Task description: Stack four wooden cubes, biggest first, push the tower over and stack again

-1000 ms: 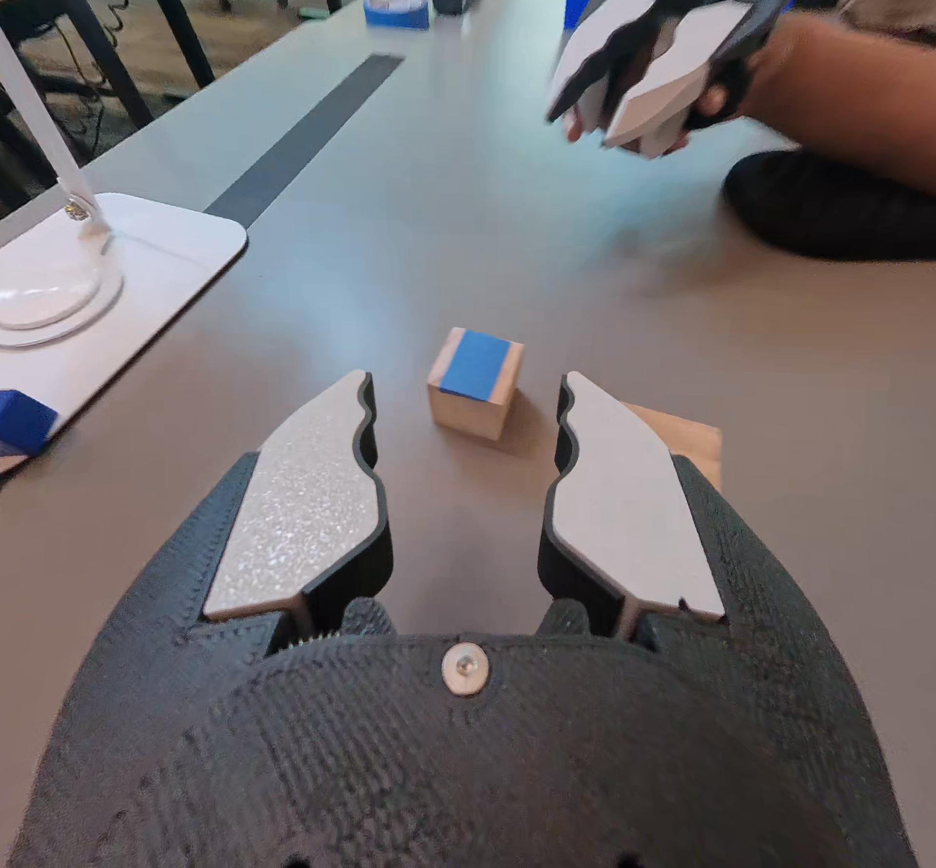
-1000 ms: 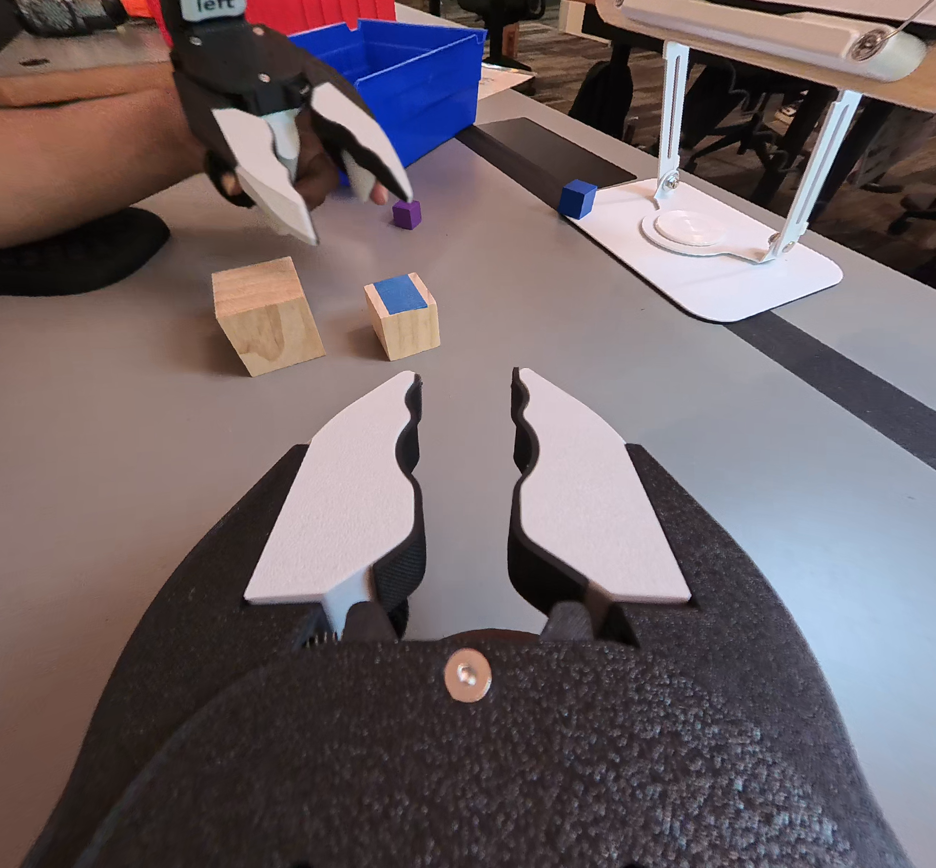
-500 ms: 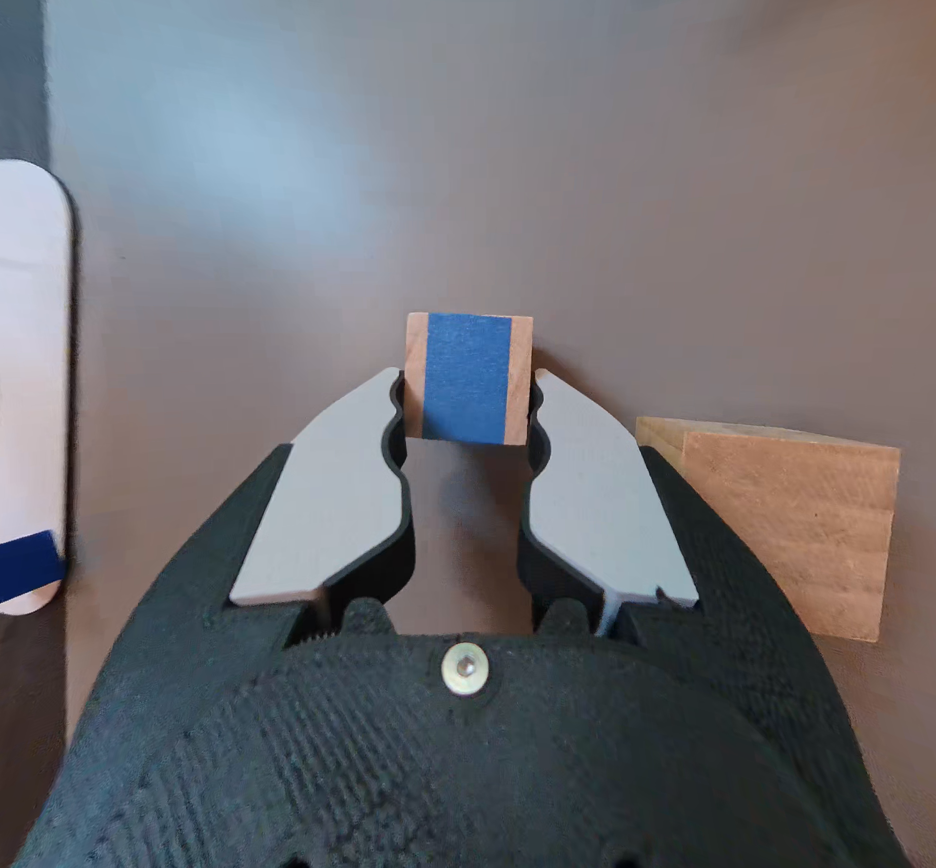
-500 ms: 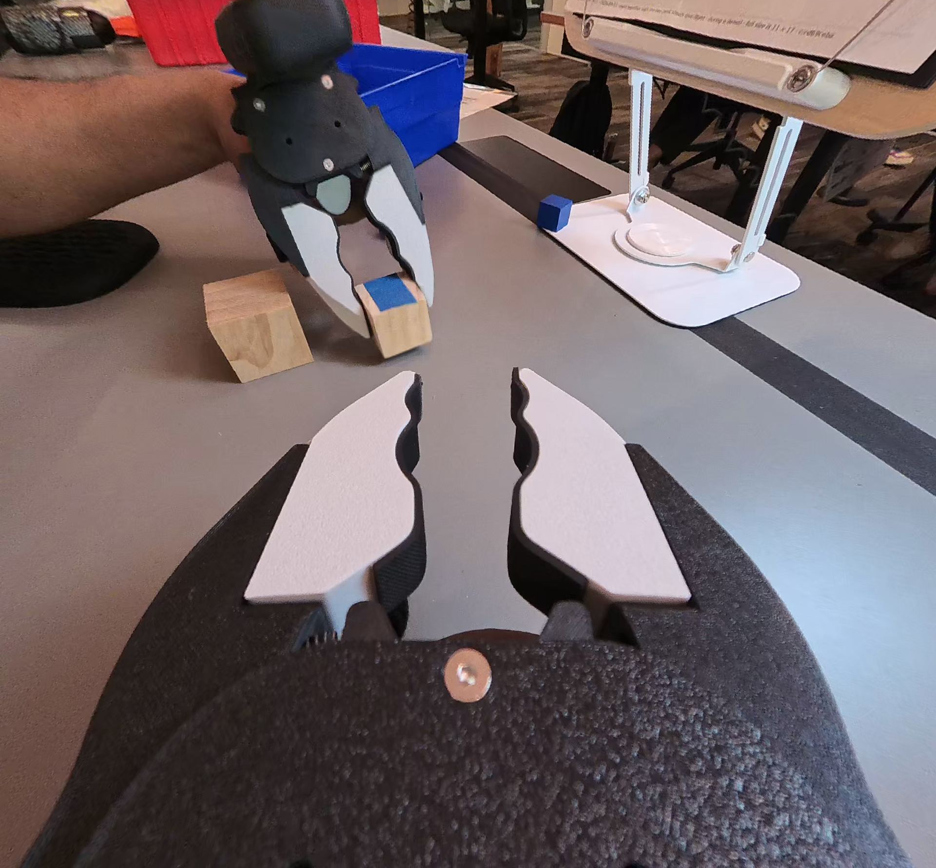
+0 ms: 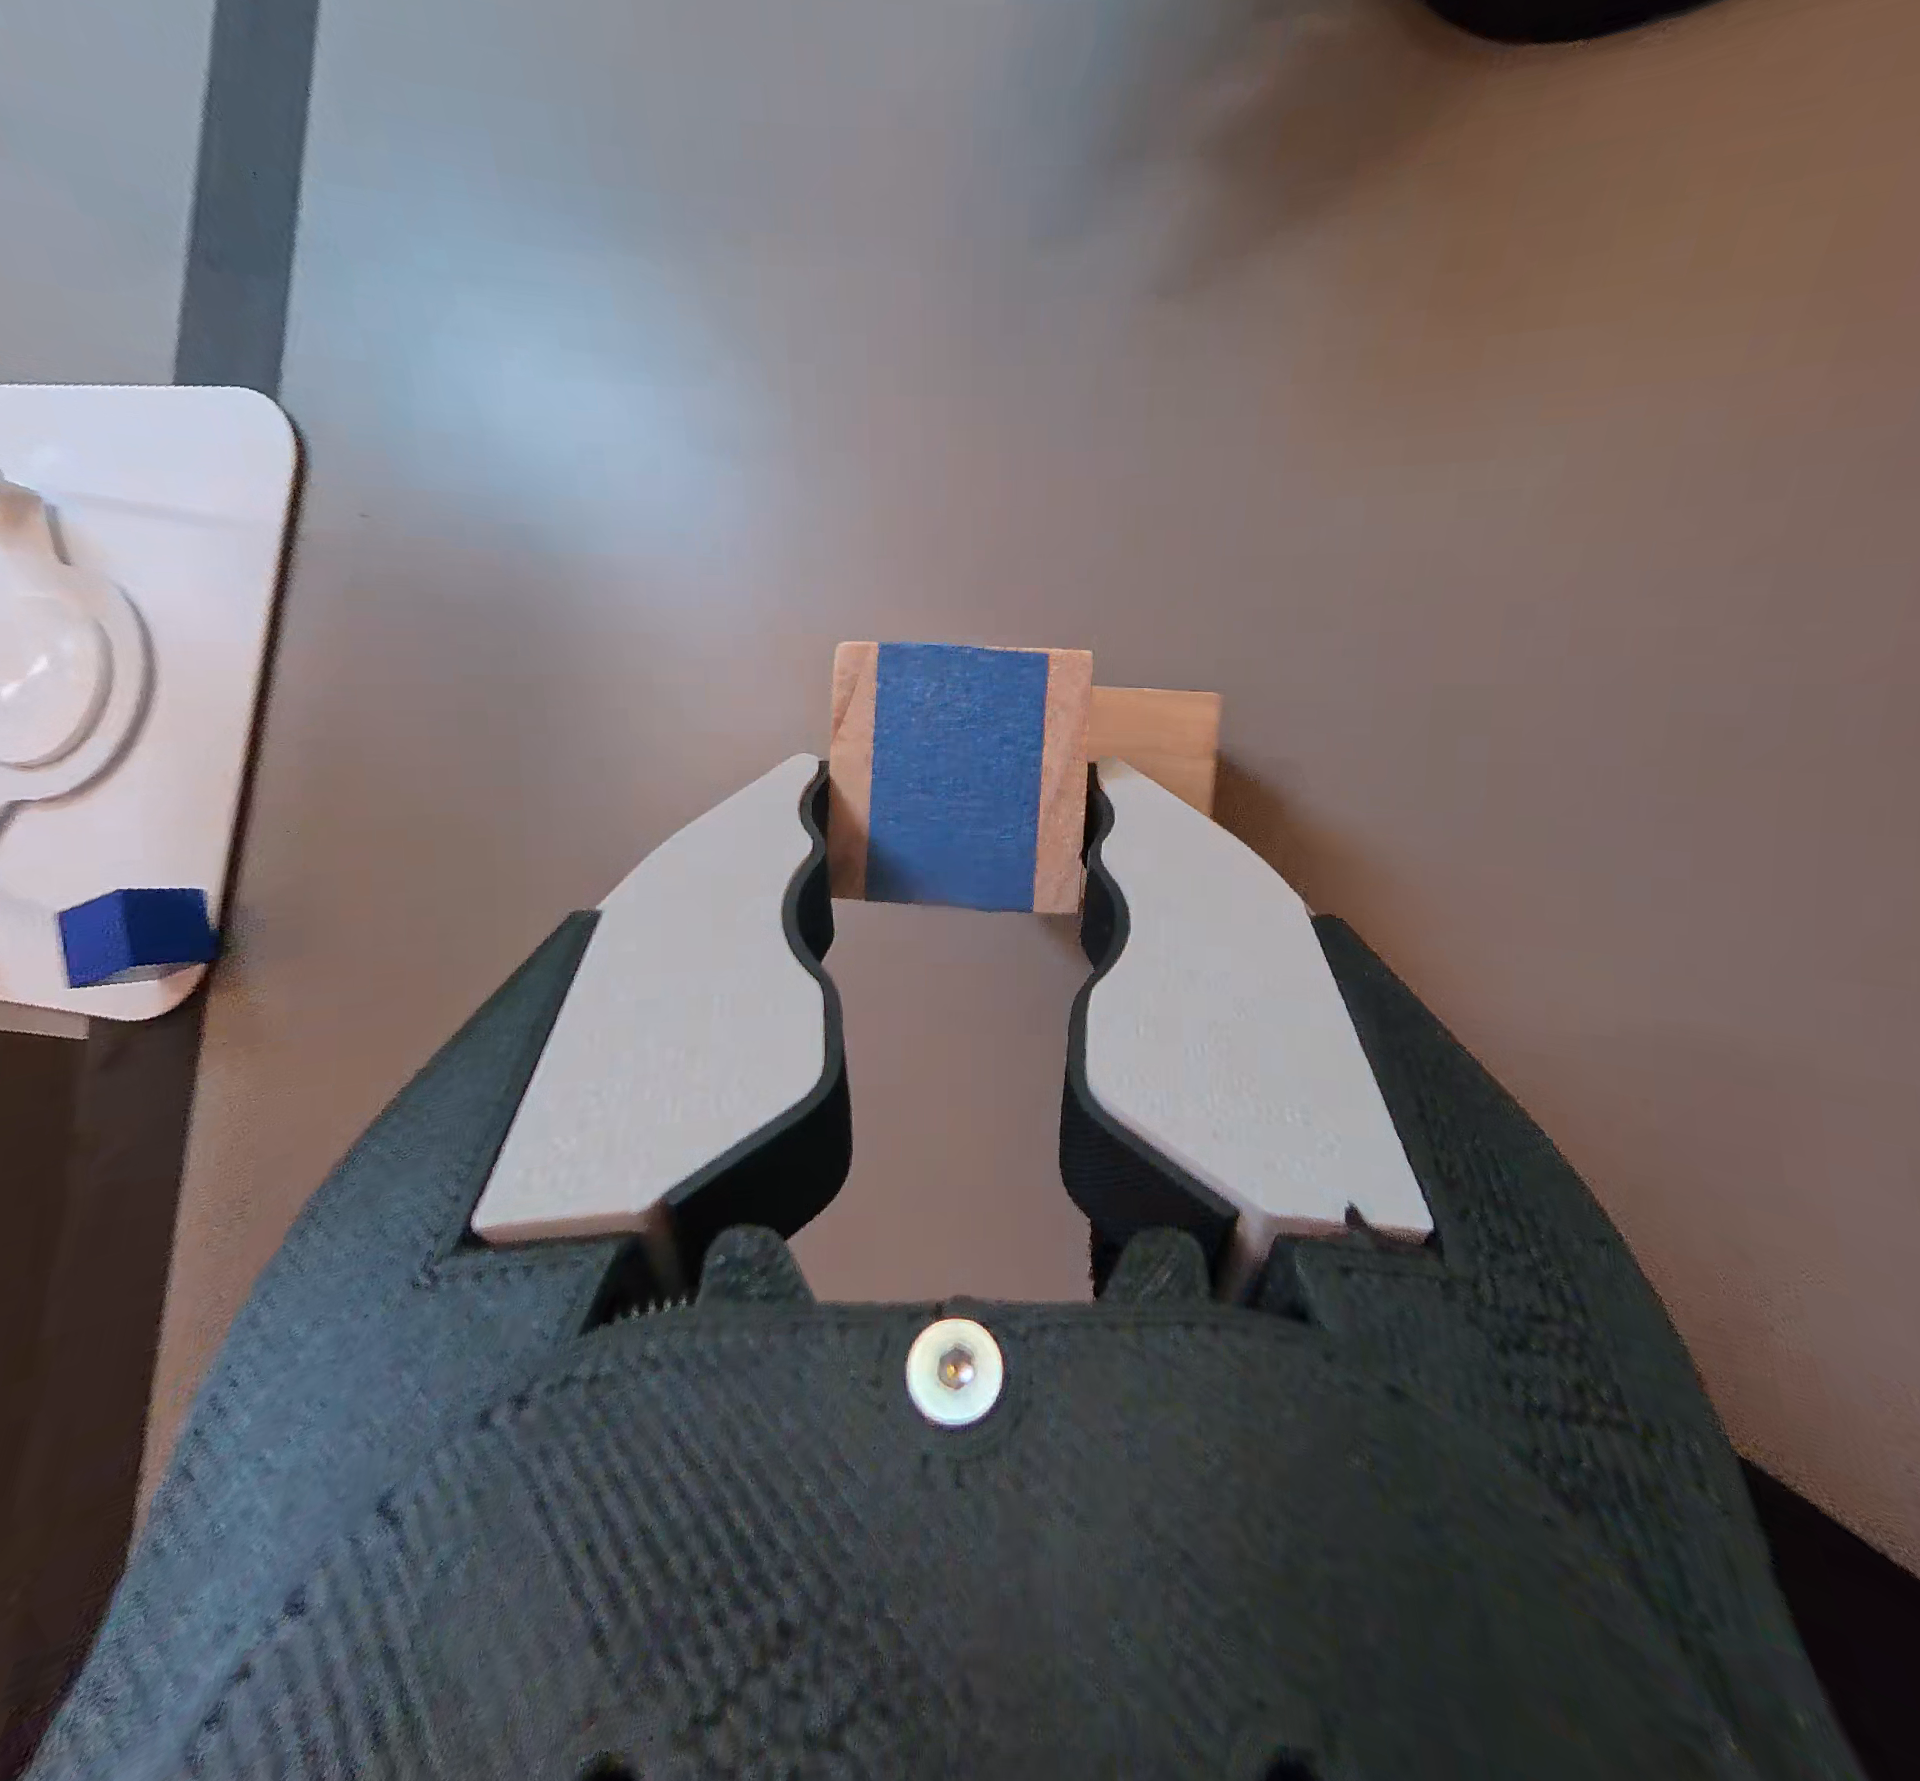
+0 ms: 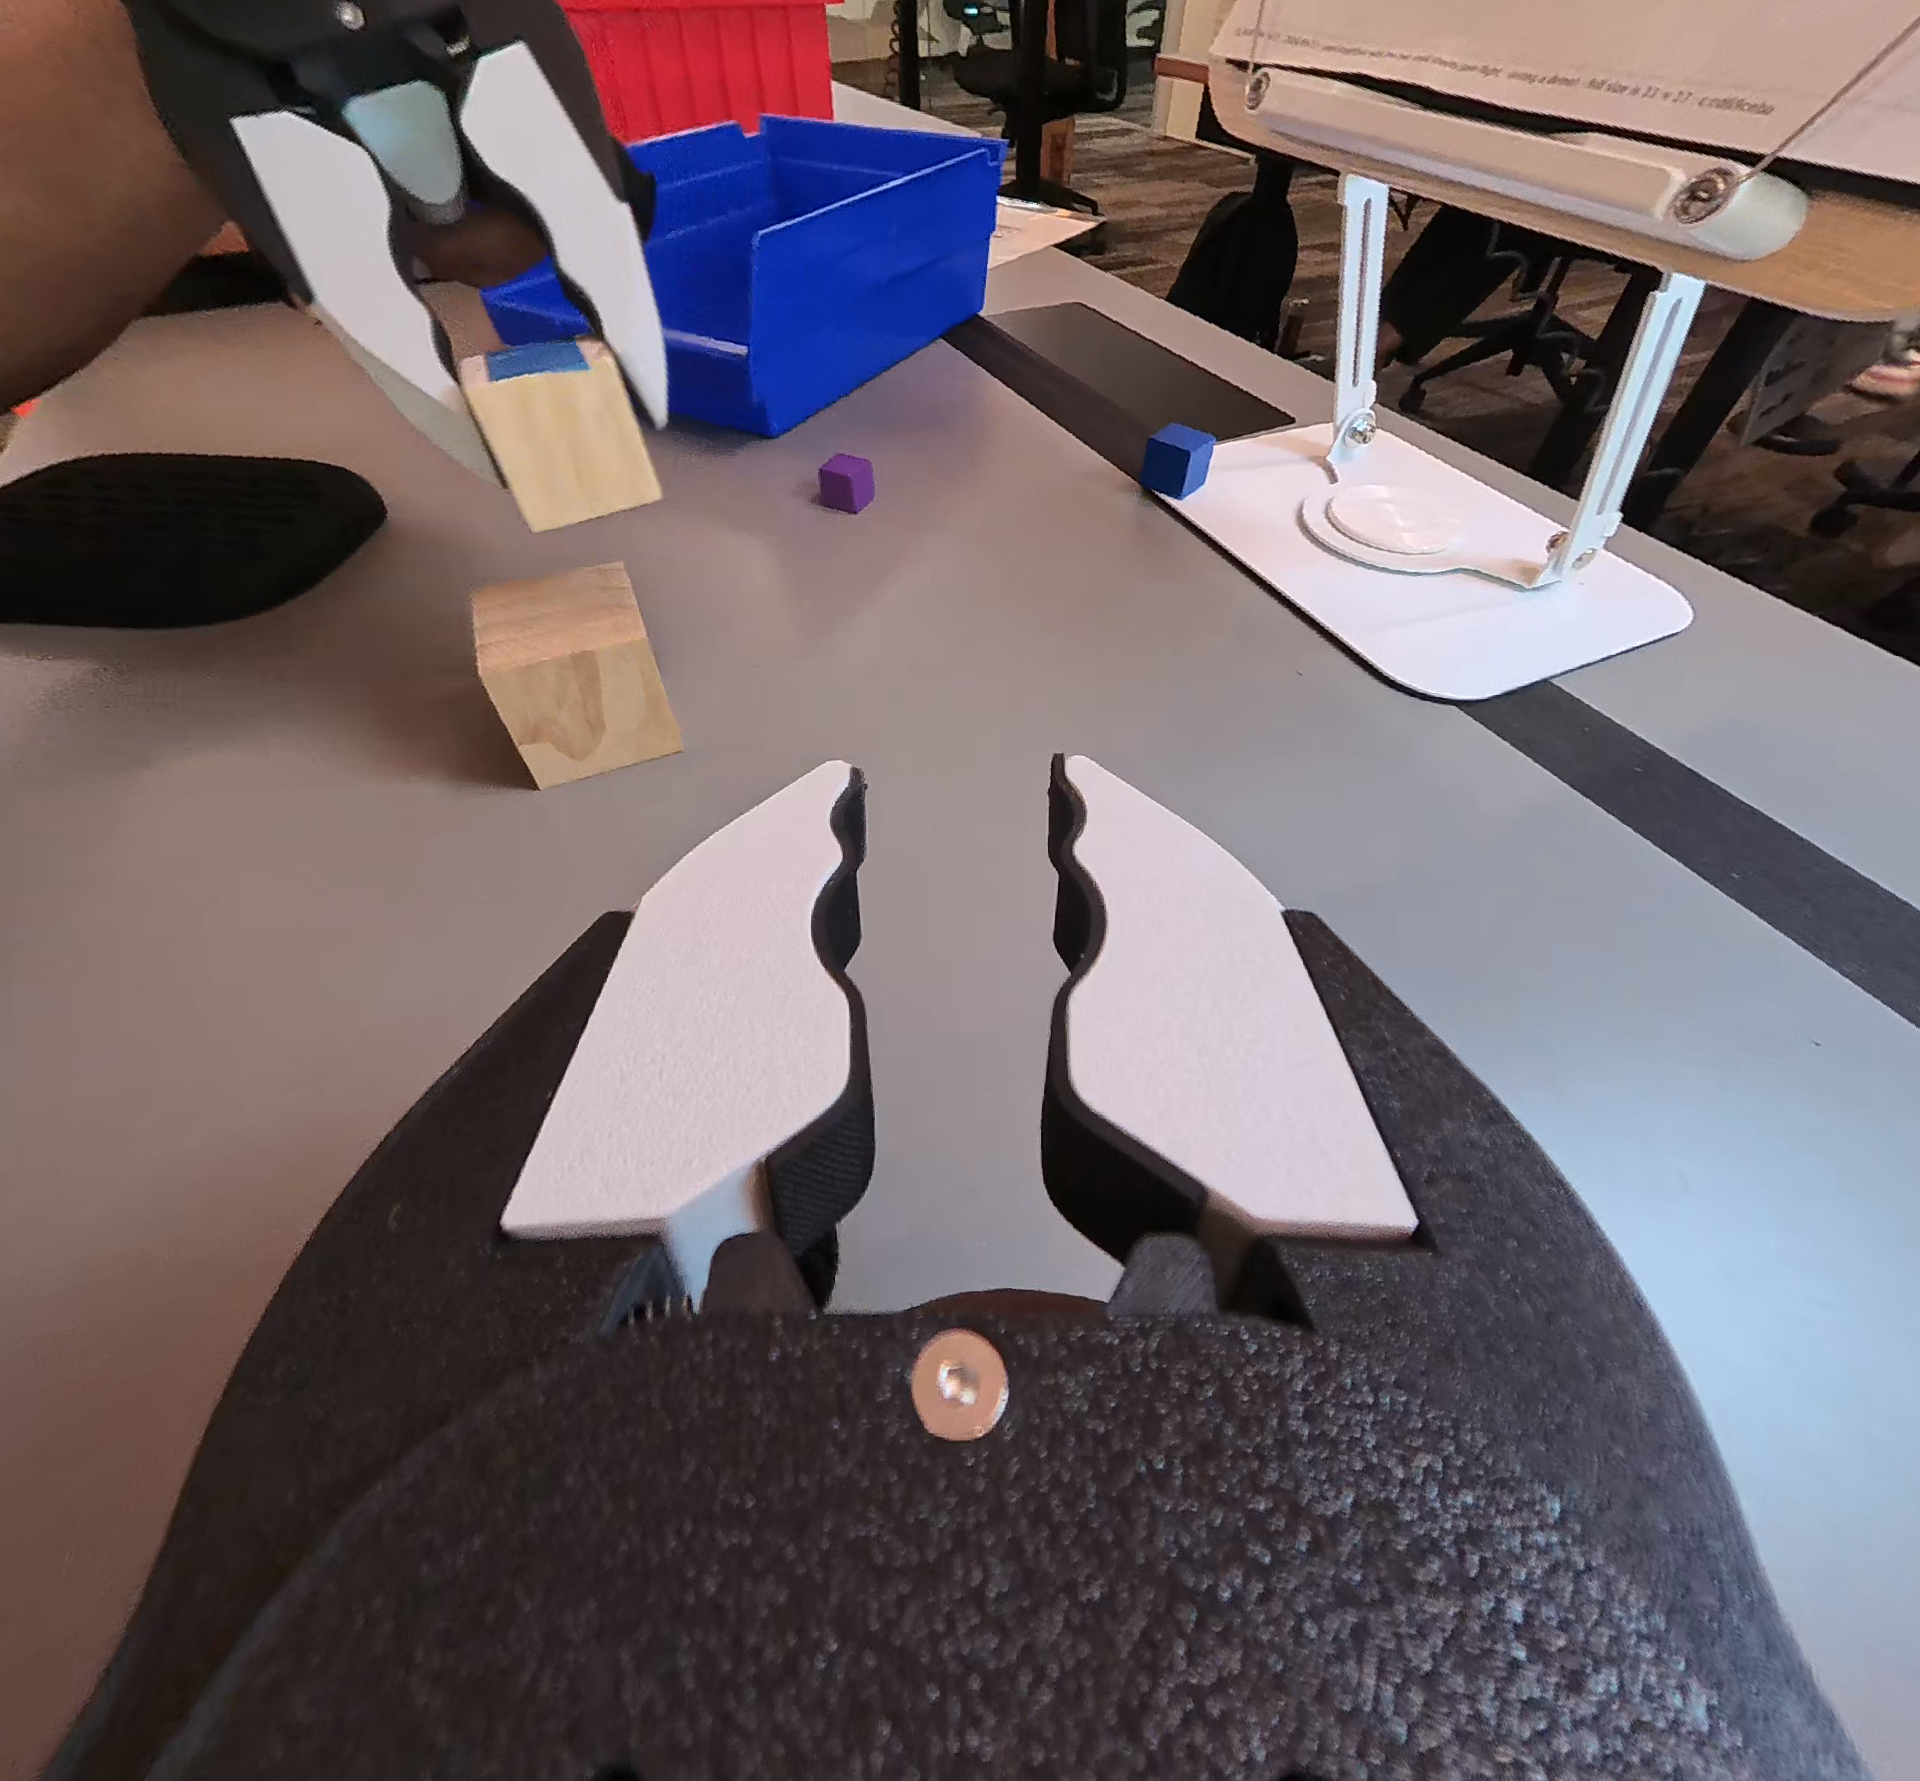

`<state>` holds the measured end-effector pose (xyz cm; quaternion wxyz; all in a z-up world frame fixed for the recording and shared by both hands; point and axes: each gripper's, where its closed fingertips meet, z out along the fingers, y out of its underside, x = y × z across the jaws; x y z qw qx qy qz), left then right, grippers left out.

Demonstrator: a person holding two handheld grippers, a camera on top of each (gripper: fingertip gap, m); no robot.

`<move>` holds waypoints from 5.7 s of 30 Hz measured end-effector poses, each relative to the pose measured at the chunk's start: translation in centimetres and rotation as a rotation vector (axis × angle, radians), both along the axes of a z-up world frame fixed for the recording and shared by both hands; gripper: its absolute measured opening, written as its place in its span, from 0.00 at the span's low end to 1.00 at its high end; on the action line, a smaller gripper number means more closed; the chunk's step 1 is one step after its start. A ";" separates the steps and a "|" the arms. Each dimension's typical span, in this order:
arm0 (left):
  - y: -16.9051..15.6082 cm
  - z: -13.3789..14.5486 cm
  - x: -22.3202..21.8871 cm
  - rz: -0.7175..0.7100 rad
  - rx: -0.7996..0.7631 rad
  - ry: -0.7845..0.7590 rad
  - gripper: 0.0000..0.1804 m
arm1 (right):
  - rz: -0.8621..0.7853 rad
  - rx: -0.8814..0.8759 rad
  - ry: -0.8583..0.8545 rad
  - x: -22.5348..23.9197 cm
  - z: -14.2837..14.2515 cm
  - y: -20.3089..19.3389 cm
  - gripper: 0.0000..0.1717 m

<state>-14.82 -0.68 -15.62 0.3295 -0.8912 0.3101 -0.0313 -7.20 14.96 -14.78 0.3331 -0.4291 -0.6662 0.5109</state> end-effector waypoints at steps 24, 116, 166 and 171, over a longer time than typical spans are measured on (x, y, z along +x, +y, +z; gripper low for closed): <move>-0.8 -2.5 2.2 -0.016 -0.071 -0.066 0.25 | 0.092 0.075 -0.097 1.3 -1.4 -1.1 0.36; 0.8 4.3 -12.1 0.345 0.152 -0.018 0.32 | 0.086 0.061 -0.097 1.2 -1.6 -1.1 0.30; 15.5 -9.2 -24.3 0.794 0.170 -0.115 0.39 | 0.084 0.092 -0.097 1.7 -1.4 -0.5 0.29; 15.1 -9.3 -23.5 0.709 0.129 -0.117 0.33 | 0.084 0.089 -0.101 1.7 -1.5 -0.3 0.29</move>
